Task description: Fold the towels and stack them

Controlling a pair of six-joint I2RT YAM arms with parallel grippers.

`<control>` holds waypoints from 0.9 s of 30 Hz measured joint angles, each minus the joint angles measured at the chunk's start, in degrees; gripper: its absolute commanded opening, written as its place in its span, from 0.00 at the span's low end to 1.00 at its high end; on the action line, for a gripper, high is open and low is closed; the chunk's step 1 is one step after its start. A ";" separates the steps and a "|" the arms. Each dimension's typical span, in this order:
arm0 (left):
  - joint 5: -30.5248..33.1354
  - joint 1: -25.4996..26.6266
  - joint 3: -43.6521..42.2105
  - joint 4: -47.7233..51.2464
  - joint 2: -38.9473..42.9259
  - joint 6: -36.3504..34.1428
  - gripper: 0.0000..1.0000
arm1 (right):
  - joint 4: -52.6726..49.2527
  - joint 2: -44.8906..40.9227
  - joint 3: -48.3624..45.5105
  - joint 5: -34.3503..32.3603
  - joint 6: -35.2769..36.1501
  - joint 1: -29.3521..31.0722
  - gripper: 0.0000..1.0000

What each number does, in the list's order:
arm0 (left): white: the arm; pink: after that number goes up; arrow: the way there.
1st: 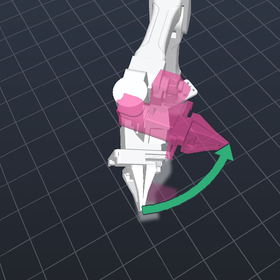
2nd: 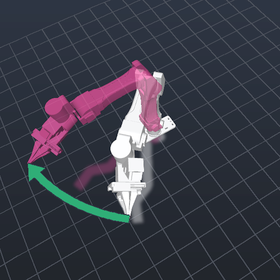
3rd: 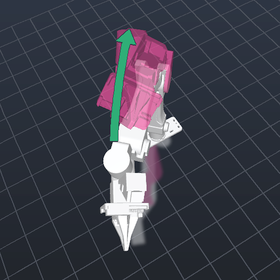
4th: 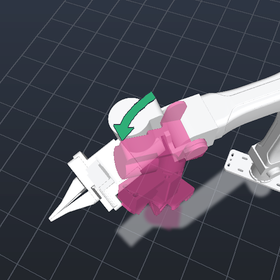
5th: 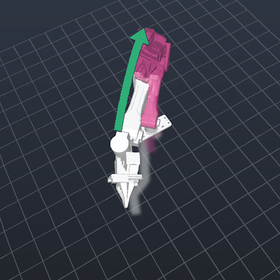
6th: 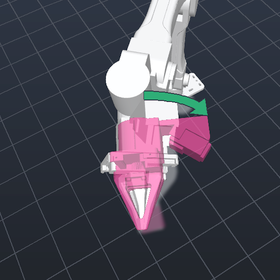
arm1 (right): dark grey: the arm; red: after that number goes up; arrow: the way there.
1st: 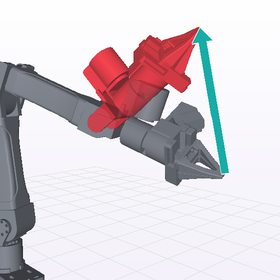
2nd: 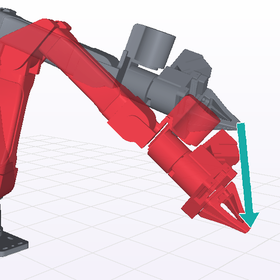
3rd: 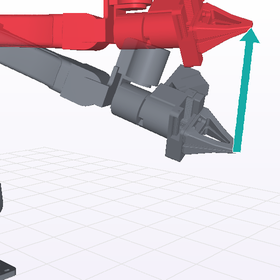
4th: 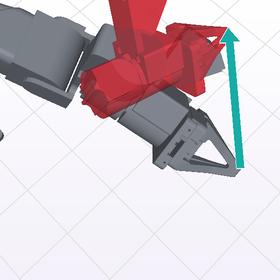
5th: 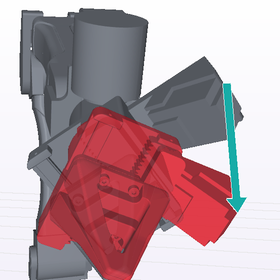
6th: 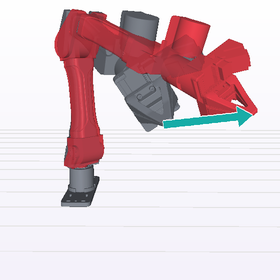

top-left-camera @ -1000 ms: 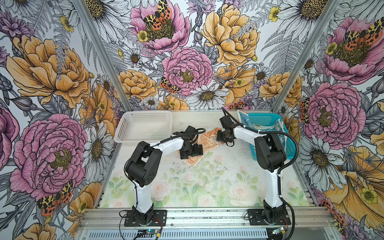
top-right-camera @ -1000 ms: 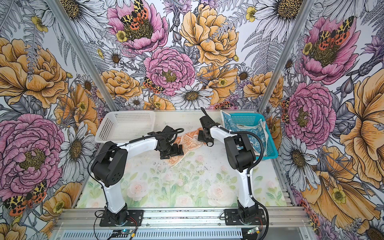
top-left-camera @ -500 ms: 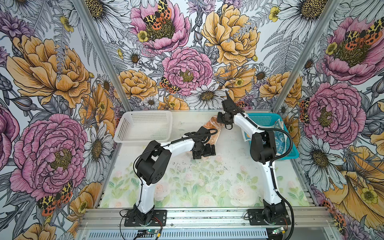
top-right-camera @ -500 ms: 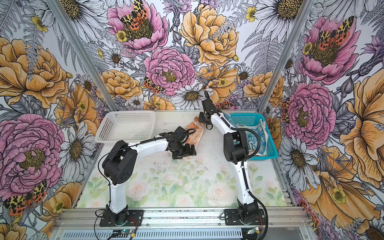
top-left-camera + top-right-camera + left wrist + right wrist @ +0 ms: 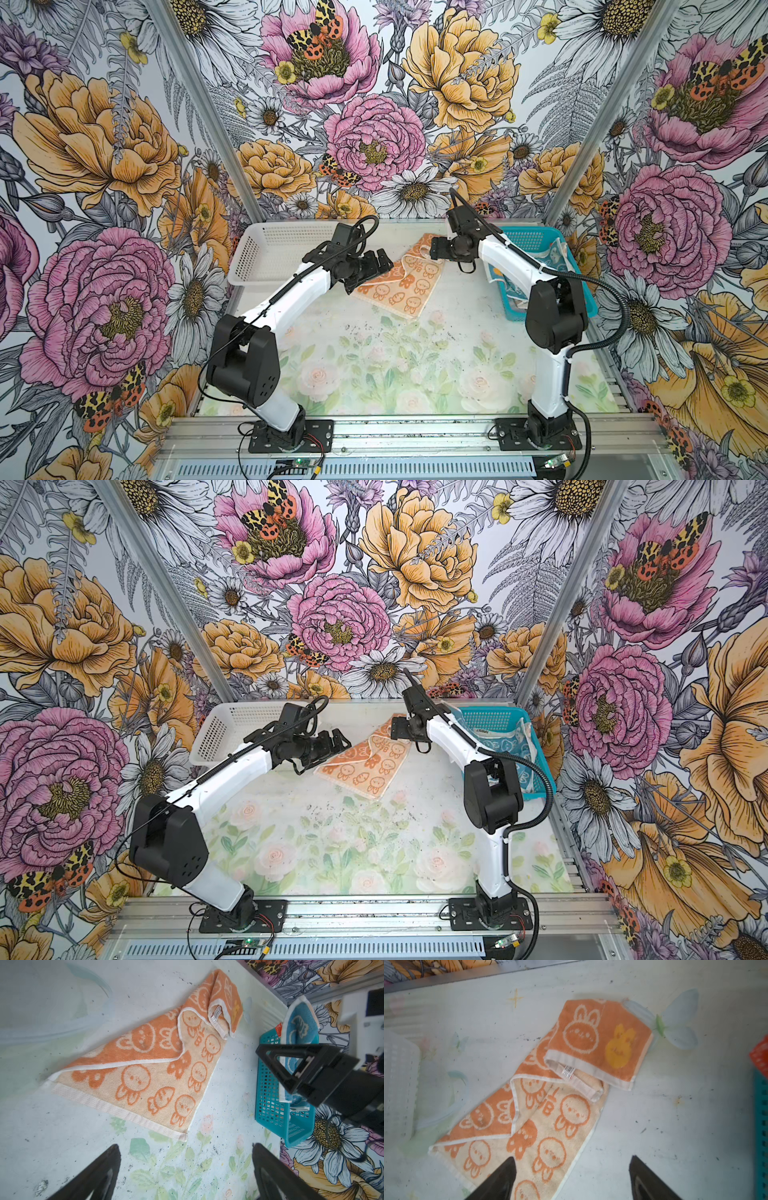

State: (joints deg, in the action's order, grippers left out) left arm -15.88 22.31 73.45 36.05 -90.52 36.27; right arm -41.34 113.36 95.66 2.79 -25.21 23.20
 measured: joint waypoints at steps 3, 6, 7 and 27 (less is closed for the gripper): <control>0.00 -0.83 -2.78 0.79 0.31 -1.07 0.99 | 0.00 -1.38 -5.16 0.50 0.37 3.61 0.70; -0.02 -1.38 -4.96 2.08 0.31 -2.16 0.99 | -0.09 -1.25 -9.22 1.20 -0.13 7.32 0.64; 0.00 -1.53 -5.35 2.36 0.31 -2.38 0.99 | -0.26 -1.14 -9.90 1.38 -0.39 8.20 0.63; 0.83 -4.61 -8.46 3.17 2.58 -4.76 0.99 | 0.39 0.59 -15.76 0.90 -3.91 16.28 0.51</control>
State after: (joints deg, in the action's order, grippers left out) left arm -15.05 17.69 64.99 39.22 -87.94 31.51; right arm -40.95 113.95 79.90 3.68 -29.12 39.48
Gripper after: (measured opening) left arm 0.987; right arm 0.513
